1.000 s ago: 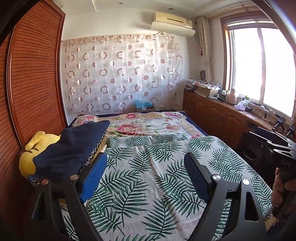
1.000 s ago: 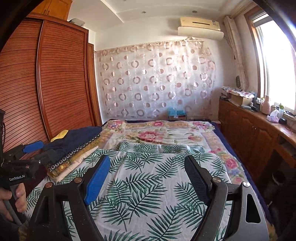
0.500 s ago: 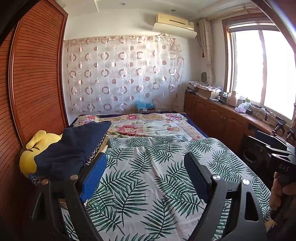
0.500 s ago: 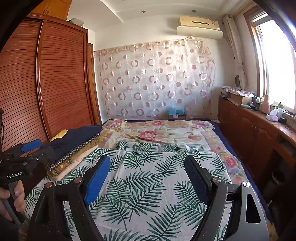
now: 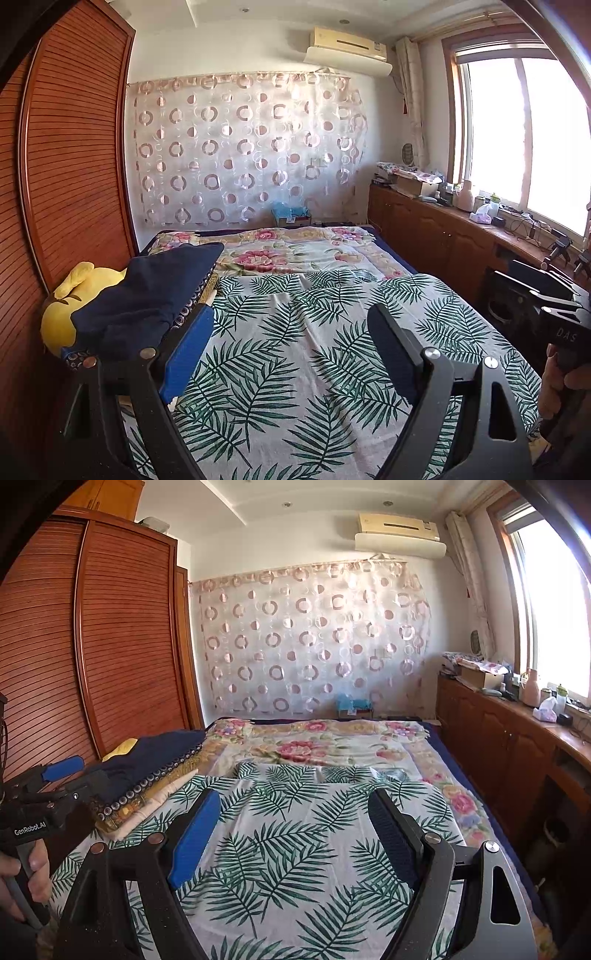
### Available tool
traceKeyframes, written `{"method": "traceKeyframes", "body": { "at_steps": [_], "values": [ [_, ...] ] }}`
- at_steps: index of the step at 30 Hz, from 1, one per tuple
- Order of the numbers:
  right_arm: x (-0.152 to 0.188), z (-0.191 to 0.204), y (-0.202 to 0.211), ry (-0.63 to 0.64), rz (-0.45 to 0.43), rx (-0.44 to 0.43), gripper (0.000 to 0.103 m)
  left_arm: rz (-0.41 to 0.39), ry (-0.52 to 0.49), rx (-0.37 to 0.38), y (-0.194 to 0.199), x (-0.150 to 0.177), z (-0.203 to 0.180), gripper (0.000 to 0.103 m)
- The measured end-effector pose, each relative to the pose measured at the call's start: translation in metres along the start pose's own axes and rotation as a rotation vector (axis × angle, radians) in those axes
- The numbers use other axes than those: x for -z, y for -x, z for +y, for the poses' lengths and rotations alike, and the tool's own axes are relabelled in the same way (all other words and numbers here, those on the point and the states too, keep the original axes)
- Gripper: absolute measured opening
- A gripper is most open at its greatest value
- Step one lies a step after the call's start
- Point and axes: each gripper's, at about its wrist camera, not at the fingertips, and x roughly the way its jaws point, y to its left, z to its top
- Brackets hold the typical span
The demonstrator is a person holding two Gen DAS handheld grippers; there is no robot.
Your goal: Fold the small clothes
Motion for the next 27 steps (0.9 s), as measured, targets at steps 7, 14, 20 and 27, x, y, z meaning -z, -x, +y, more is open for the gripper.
{"method": "traceKeyframes", "body": {
  "at_steps": [7,14,20,27],
  "values": [
    [-0.001,-0.003,-0.001,0.006,0.004,-0.007,0.084,-0.002,0.004,-0.001,0.001,0.0,0.0,0.086],
    [-0.002,-0.006,0.0,0.008,0.002,-0.01,0.084,-0.005,0.009,-0.004,0.002,-0.001,0.001,0.086],
    [-0.003,-0.009,0.001,0.011,-0.001,-0.011,0.084,-0.006,0.008,-0.004,0.002,-0.001,0.002,0.086],
    [-0.004,-0.012,0.002,0.012,-0.004,-0.013,0.084,-0.006,0.009,-0.004,0.002,-0.001,0.002,0.086]
  ]
}}
